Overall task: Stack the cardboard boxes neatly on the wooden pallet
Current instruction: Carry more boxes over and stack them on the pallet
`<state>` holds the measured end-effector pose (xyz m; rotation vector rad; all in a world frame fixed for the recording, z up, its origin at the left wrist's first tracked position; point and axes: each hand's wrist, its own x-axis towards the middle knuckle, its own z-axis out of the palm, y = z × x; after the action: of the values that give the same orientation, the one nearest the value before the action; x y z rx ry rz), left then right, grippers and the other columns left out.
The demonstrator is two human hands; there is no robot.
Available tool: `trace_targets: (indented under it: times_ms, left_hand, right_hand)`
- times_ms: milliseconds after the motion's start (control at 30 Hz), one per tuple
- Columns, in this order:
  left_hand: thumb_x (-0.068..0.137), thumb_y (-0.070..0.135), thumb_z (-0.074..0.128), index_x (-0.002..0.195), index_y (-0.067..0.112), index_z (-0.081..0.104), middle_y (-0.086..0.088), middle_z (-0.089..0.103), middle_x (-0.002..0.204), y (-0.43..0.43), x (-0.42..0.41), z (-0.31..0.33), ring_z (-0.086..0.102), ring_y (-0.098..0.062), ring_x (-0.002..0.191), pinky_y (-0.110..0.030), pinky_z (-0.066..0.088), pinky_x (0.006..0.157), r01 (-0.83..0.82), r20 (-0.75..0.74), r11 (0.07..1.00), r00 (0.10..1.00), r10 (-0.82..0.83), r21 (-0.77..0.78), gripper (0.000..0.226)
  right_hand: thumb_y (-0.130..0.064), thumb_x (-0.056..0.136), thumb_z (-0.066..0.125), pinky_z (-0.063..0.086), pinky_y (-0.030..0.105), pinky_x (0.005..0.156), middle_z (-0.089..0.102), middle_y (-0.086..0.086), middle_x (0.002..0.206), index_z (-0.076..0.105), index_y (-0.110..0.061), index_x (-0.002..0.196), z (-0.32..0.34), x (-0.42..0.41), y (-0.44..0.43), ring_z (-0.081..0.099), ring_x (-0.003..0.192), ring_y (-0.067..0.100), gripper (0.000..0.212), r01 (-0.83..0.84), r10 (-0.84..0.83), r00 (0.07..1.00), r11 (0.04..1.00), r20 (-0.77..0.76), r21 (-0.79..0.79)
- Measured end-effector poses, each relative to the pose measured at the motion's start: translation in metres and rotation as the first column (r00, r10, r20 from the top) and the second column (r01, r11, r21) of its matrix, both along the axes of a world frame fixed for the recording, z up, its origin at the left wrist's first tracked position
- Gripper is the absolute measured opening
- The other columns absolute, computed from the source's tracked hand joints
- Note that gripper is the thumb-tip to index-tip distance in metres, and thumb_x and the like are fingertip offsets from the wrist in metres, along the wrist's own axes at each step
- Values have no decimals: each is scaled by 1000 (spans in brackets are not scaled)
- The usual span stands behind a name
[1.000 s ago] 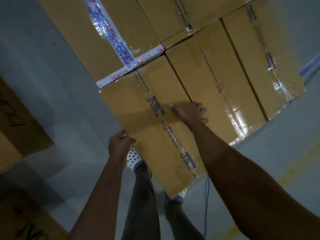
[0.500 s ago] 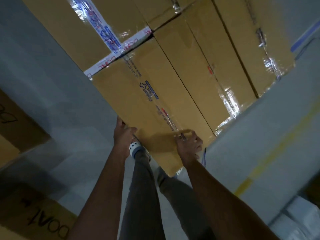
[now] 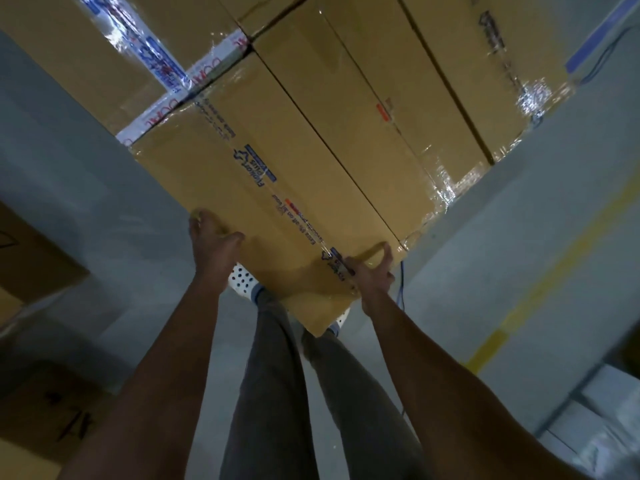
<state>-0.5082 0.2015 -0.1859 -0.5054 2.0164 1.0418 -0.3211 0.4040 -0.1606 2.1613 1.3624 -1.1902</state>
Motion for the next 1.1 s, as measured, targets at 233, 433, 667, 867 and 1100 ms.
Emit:
trace_targets:
  times_ms: [233,433,667,867,1100]
  left_hand:
    - [86,22,78,164,18,17,0,2,171,9,1,3,29,-28,151,-49,41,114,-54,40,998,998,55,-25,99]
    - [81,25,82,162,26,24,1,4,169,11,2,0,32,-29,148,-47,43,113,-45,-4,998,999,45,-33,99]
    - [79,28,84,157,39,33,9,-1,170,12,4,4,30,-26,150,-47,39,116,-45,10,998,999,45,-34,94]
    - [77,23,86,151,45,42,12,-2,169,9,5,8,34,-24,148,-47,42,113,-47,10,999,999,47,5,88]
    - [78,19,86,143,53,46,14,1,169,7,7,10,35,-24,148,-45,44,111,-60,-37,997,997,62,51,84]
  right_hand:
    - [-45,80,83,48,36,67,21,14,151,18,-61,151,-1,8,11,46,122,41,98,-18,17,998,1000,-62,-17]
    - [-45,82,82,49,45,78,20,14,154,21,-62,150,-7,7,11,43,126,44,93,6,-6,995,1000,-95,6]
    - [-49,84,78,44,46,79,16,14,156,27,-60,150,-9,3,16,39,132,45,84,74,-73,990,997,-119,8]
    - [-55,81,78,47,56,96,16,16,156,25,-64,146,-16,6,18,37,132,48,84,71,-70,993,997,-100,5]
    - [-65,70,78,46,65,97,24,11,155,25,-74,136,-28,8,22,40,130,44,85,113,-113,988,994,-108,-7]
